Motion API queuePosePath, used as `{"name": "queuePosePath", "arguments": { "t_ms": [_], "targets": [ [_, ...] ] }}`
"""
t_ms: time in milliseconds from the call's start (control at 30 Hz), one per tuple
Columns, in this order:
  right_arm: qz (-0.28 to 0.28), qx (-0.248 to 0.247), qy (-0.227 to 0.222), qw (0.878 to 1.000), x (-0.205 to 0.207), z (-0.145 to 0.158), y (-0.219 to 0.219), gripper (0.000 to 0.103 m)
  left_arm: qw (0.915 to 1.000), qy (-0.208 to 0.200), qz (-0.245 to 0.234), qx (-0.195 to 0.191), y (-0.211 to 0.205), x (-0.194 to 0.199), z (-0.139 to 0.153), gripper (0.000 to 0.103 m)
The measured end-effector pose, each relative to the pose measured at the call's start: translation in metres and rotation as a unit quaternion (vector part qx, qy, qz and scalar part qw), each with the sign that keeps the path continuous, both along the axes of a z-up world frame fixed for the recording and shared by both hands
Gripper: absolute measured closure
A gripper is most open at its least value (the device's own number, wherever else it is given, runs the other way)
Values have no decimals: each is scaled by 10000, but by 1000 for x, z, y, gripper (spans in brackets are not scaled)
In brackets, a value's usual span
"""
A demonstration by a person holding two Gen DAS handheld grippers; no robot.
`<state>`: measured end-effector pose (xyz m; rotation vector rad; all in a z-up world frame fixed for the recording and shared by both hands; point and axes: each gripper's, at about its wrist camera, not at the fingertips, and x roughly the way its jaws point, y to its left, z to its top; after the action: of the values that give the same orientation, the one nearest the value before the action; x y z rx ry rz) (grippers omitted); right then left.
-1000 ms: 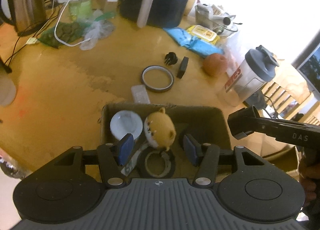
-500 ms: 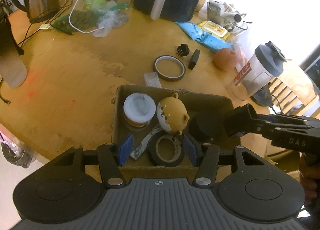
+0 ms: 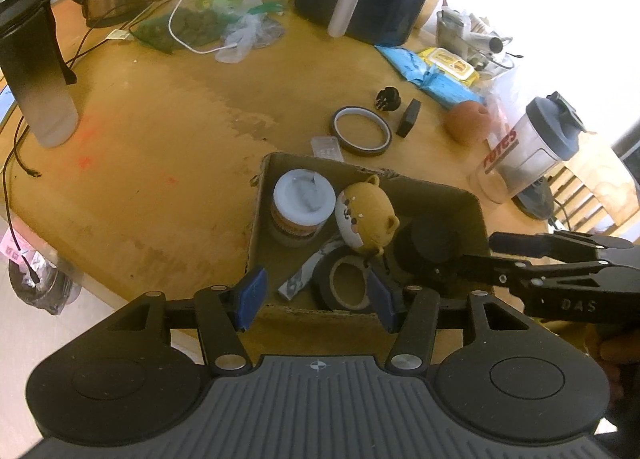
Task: Organize rigid objects
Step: 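Lower the pouch and black cup into the box and open both grippers, then withdraw both grippers from the box toward the table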
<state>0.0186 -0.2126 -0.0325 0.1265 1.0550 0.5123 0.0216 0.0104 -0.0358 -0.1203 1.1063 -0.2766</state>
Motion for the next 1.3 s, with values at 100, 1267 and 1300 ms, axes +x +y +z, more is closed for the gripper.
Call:
{"name": "queuePosePath", "arguments": {
  "t_ms": [100, 1267, 1300],
  "targets": [
    [-16, -3, -75, 10000, -3, 1, 0, 17, 10000, 4, -25, 2, -1, 0, 0, 49],
    [-1196, -754, -153, 9898, 25, -5, -24, 0, 9963, -148, -800, 276, -32, 47, 1, 49],
    [-1242, -819, -166, 9887, 26, -5, -25, 0, 9961, -159, -819, 290, -33, 50, 1, 49]
  ]
}}
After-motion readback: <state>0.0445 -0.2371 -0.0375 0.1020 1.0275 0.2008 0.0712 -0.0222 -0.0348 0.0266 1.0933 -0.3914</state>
